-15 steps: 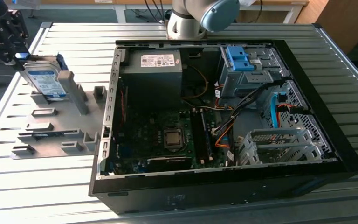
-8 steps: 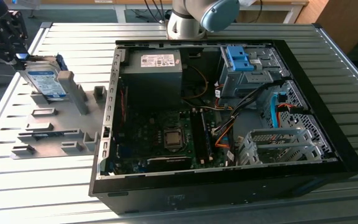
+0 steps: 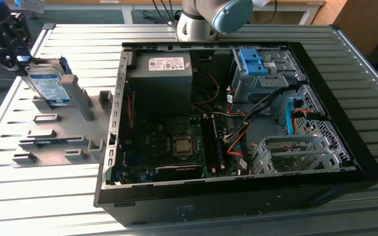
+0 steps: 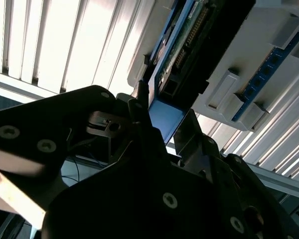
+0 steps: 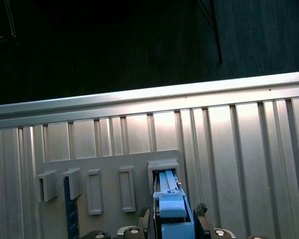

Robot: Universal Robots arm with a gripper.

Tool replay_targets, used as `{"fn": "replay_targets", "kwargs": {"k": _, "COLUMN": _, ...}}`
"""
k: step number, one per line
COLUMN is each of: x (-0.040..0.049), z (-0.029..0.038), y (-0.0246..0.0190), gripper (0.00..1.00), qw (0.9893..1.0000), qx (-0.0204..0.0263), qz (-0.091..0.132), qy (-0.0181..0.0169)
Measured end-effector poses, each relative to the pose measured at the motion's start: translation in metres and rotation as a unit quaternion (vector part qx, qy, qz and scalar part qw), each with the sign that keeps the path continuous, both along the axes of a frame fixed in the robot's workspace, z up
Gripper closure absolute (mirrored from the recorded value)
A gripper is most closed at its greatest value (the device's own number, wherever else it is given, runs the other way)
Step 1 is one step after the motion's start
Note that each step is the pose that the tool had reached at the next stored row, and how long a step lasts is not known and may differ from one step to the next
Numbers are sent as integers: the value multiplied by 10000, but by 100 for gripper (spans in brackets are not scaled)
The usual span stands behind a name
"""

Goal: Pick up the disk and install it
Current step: 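Pick up the disk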

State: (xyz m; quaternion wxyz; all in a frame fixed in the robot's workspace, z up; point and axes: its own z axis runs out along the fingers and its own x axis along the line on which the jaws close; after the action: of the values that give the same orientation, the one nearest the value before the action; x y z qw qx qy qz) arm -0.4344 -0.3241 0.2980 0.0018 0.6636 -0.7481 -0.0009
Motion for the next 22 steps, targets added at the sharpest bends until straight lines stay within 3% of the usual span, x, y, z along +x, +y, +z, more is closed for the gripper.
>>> {"fn": "replay_targets", "kwargs": {"k": 3, "x": 0, "z": -32, "y": 24, "gripper": 54, "qw": 10000, "qx": -51, "qz": 0, "qy": -1}}
{"fn": "replay_targets", "kwargs": {"k": 14, "x": -1, "z": -54, "y": 25, "gripper": 55, "qw": 10000, "qx": -52, "qz": -2, "qy": 0}}
{"fn": "replay_targets", "kwargs": {"k": 15, "x": -1, "z": -54, "y": 25, "gripper": 62, "qw": 10000, "qx": -52, "qz": -2, "qy": 0}}
{"fn": "replay_targets", "kwargs": {"k": 22, "x": -1, "z": -54, "y": 25, "gripper": 63, "qw": 10000, "qx": -52, "qz": -2, "qy": 0}}
